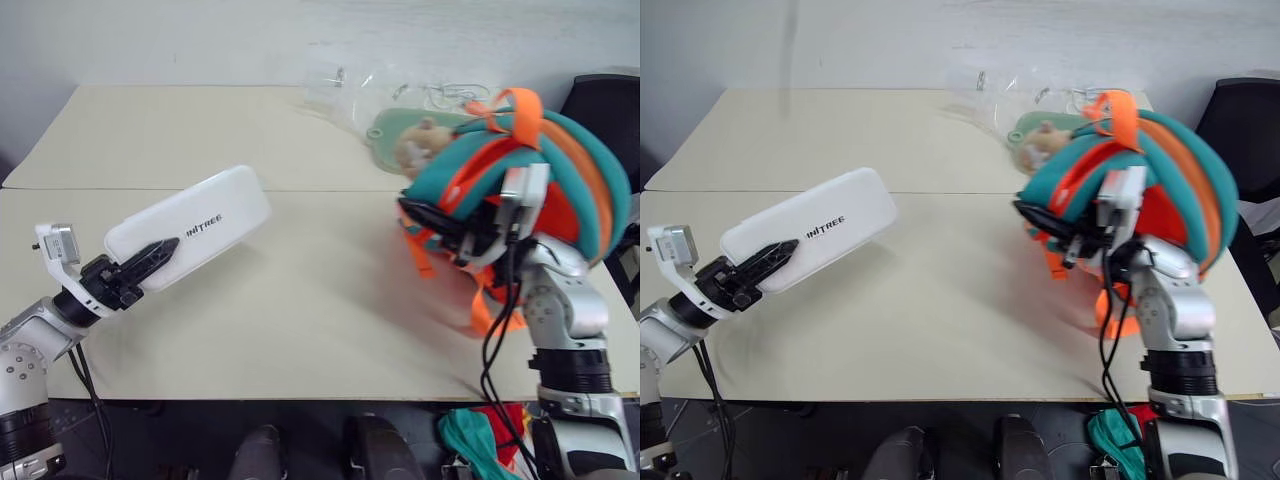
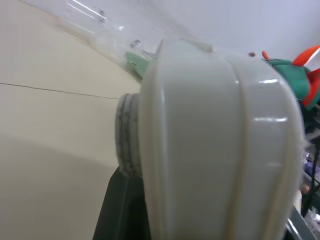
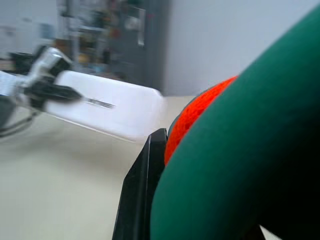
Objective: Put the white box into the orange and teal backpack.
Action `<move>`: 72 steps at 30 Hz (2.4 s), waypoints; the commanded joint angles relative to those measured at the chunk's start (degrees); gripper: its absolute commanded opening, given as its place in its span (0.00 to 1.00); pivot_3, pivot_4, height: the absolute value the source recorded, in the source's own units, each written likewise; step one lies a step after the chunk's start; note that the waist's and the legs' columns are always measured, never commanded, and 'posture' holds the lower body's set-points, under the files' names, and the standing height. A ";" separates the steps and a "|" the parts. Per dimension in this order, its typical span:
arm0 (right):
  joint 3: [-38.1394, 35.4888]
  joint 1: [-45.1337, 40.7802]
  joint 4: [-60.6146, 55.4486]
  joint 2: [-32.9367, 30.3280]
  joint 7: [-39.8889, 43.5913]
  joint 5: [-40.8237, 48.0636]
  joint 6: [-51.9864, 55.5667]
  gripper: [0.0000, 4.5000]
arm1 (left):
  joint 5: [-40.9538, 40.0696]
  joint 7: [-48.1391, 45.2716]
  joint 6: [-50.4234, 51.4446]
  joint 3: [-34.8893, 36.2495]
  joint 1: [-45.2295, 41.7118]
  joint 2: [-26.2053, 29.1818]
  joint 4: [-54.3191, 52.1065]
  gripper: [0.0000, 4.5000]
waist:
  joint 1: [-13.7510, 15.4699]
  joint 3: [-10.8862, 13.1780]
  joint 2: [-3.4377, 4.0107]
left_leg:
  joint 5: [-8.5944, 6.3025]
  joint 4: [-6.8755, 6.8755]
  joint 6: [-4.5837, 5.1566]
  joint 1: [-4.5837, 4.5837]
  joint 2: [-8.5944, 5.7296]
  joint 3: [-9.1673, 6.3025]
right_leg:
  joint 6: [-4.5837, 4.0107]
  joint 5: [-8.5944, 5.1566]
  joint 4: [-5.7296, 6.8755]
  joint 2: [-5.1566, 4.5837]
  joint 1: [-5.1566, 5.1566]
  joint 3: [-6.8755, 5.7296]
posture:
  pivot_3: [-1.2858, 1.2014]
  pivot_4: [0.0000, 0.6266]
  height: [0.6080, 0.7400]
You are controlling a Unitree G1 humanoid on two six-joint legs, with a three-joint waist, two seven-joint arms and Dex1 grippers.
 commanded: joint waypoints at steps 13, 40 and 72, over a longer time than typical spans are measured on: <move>4.13 2.10 -9.03 -2.52 8.96 5.93 7.58 0.00 | -1.97 2.40 -4.77 5.98 6.33 -0.77 -5.66 0.26 | 1.00 -0.01 -0.04 | -0.14 0.03 0.10 -0.15 -0.02 -0.03 | 0.01 0.00 -0.18 -0.08 -0.03 -0.08 | 0.52 0.24 1.00; 1.09 2.89 -0.97 -7.15 11.95 1.71 7.07 0.00 | 7.55 -13.91 -14.21 -13.09 -9.43 8.07 -9.27 0.26 | 1.16 0.02 -0.03 | -0.09 0.13 0.08 -0.13 -0.06 0.02 | 0.02 0.01 -0.17 -0.03 0.03 -0.11 | 0.52 0.24 1.00; 2.52 4.29 -3.09 -7.15 12.90 0.97 8.37 0.00 | 38.20 -22.09 -32.28 -40.67 -58.48 -18.67 42.46 0.42 | 2.56 0.06 -0.10 | -0.03 0.95 0.49 -0.84 -0.26 0.00 | 0.52 0.28 -0.04 -0.02 -0.21 -0.75 | 0.52 0.24 1.00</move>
